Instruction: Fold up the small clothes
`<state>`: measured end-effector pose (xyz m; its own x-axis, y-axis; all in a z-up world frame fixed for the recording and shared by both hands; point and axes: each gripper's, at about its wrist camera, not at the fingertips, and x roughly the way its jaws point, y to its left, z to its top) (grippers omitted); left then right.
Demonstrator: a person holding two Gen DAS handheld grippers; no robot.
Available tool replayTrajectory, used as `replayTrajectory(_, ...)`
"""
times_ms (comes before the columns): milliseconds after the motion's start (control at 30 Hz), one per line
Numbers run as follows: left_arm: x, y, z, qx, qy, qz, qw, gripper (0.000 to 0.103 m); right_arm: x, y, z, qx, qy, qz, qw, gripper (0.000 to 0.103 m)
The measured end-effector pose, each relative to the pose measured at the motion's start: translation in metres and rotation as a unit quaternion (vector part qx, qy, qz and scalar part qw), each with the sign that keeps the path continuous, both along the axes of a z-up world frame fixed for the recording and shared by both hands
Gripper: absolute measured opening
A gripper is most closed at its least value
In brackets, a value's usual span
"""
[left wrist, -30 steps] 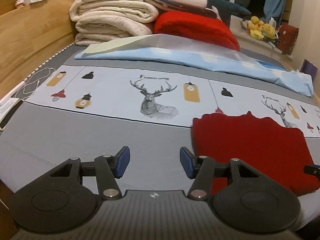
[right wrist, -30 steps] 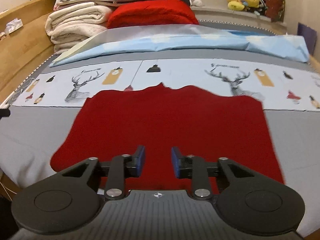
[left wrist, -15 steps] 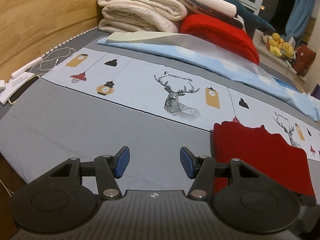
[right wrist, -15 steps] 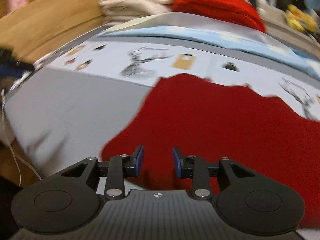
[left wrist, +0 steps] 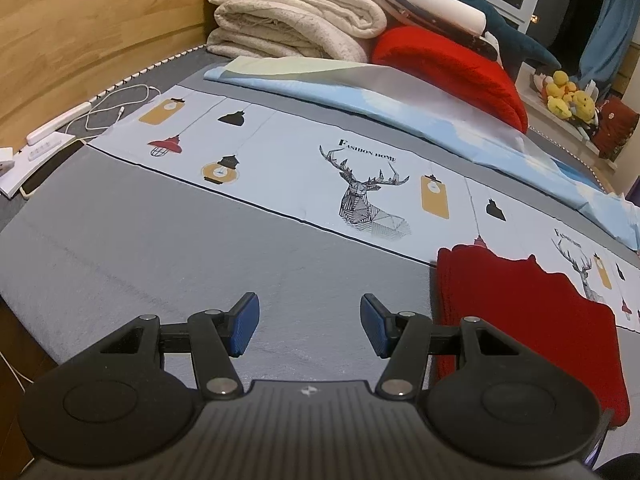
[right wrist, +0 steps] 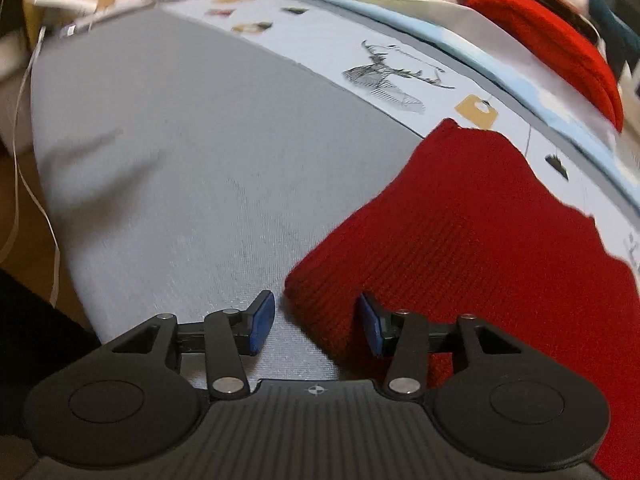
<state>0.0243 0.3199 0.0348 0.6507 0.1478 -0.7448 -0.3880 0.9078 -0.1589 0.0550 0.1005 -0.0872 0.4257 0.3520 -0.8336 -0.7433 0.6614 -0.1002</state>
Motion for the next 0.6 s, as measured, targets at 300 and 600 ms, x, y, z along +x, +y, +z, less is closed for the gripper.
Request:
replayTrajectory(300, 0.001, -0.004, 0.003, -0.001, -0.005, 0.001, 1.0000, 0.061, 0.005, -0.011, 0.007, 0.011, -0.006, -0.007, 1.000, 0.017)
replayTrajectory(600, 0.022, -0.034, 0.009, -0.052, -0.014, 0.000, 0.9985, 0.061, 0.037, -0.116, 0.094, 0.196, -0.036, -0.161, 0.967, 0.015)
